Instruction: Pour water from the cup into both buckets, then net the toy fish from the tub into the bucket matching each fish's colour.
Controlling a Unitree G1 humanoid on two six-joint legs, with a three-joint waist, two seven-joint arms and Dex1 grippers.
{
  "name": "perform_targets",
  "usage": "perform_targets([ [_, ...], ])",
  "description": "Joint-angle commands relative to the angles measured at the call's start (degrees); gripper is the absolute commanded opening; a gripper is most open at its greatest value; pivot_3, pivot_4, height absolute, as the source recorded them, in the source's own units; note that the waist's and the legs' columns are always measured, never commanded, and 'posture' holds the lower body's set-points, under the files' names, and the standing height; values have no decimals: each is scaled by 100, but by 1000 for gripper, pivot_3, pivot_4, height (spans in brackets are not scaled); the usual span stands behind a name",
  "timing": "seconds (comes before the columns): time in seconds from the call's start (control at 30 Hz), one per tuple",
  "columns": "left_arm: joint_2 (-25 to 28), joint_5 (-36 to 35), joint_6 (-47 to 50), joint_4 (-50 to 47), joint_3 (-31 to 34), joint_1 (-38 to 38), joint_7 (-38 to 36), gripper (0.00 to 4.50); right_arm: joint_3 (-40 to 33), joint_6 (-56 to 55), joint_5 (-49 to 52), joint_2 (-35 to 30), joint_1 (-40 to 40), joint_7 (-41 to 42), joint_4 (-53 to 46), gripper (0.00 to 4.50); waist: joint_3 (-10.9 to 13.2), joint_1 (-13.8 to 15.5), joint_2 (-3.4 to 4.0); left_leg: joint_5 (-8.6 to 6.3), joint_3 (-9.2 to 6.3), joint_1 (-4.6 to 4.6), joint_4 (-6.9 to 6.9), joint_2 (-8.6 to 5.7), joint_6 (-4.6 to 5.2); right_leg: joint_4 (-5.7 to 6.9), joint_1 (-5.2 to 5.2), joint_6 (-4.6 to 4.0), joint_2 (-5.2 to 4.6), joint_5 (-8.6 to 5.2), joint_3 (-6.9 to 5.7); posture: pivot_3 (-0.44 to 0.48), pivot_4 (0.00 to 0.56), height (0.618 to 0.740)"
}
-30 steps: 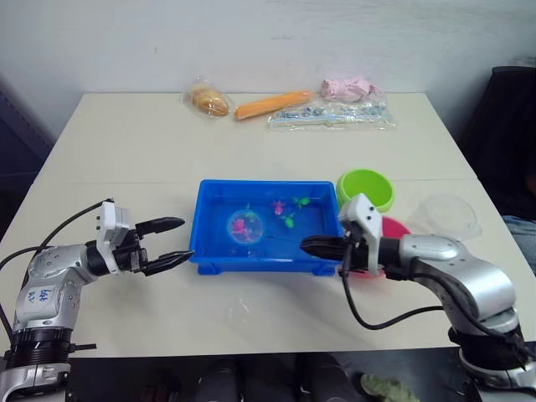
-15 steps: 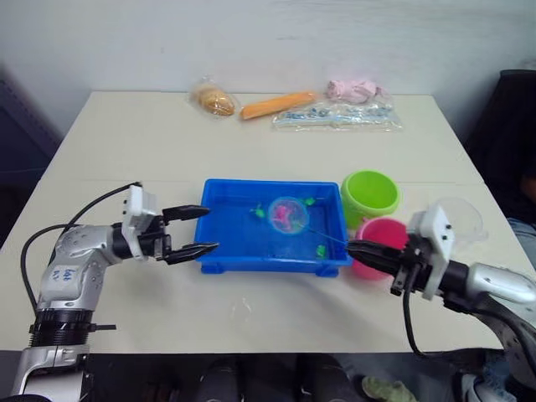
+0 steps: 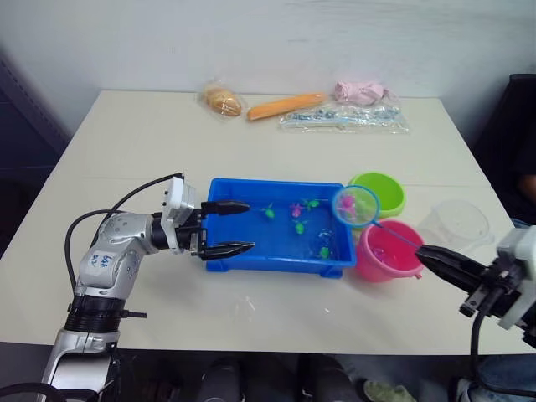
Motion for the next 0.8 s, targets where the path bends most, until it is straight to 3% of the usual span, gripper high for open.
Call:
perform_targets([
  [0.03,-61,29,-110,126,-56,-217,-143,4406,-583,-546,-147,218,501,210,-29,0,-1,1,-1,0,0,1,0,0,0,0,1,0,1,0,0,0,150,740],
  [0.2,-185,33,-130,273,-129,-418,-224,4406,-613,-1644,-852,641,1081,341,315,0,-1,-8,-2,1,-2,1,0,-5,2,-3,3,2,-1,1,2,0,150,740],
  [0.4,-219,-3,-47,154,-135,-397,-209,4406,-66,-3332,-2005,1175,1295,295,912,0,-2,-33,-1,3,1,6,-1,-3,-2,-2,2,2,3,1,5,0,150,740],
  [0.8,-173,-17,-17,56,-58,-314,-143,4406,803,-6626,-4232,1277,1212,-587,2389,0,-3,-31,1,8,3,12,0,-5,-7,-8,2,1,-1,0,11,0,150,740],
])
